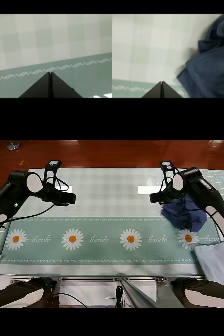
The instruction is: Fold the shirts.
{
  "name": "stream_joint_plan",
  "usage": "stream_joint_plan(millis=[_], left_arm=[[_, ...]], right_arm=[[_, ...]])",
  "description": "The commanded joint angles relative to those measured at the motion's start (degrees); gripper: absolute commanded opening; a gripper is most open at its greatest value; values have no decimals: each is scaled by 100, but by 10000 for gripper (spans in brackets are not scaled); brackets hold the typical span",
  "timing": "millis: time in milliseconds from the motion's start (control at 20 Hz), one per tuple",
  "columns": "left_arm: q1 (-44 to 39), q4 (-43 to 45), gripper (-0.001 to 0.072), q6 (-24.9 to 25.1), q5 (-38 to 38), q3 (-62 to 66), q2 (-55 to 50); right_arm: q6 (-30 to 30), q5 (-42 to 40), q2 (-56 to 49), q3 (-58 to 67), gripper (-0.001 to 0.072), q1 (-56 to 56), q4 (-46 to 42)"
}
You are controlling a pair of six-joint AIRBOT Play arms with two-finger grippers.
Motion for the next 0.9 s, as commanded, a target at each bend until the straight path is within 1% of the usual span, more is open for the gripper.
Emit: stream_joint_plan(millis=[0, 50, 100, 150, 250, 300, 350, 400, 500, 550, 600, 700, 850], left_arm=[[37, 249, 22, 0, 835, 0, -142], [52, 341, 87, 0, 994, -2, -181], [61, 468, 395, 2, 1165, -2, -236], [72, 592, 709, -2, 1287, -2, -293], [109, 887, 705, 0, 1263, 15, -356], [162, 907, 705, -4, 1215, 15, -354], [214, 905, 705, -24, 1163, 15, -352], [271, 903, 704, -24, 1121, 13, -354], [341, 885, 704, -24, 1121, 15, -354], [345, 881, 704, -28, 1126, 13, -358], [345, 881, 704, -46, 1123, 13, -358], [345, 879, 705, -195, 1123, 13, -369], [343, 671, 705, -190, 1115, 13, -409]], right_arm=[[72, -887, -17, 0, 29, -2, -831], [122, -1016, -17, 0, 179, -9, -1054], [243, -1154, -17, 0, 526, -50, -1303], [428, -1204, -15, 0, 637, -125, -1624], [968, -874, -11, 4, 637, -487, -2277], [1311, -634, -11, 4, 636, -804, -2402], [1541, -481, -11, 4, 633, -1231, -2269], [1569, -452, -13, 4, 631, -1644, -1941], [1327, -415, -44, -4, 631, -2420, -800], [1038, -361, -83, -42, 630, -2734, -188], [800, -293, -136, -151, 630, -2966, 208], [623, -46, -310, -479, 630, -3215, 404], [435, 138, -595, -887, 618, -3274, 575]])
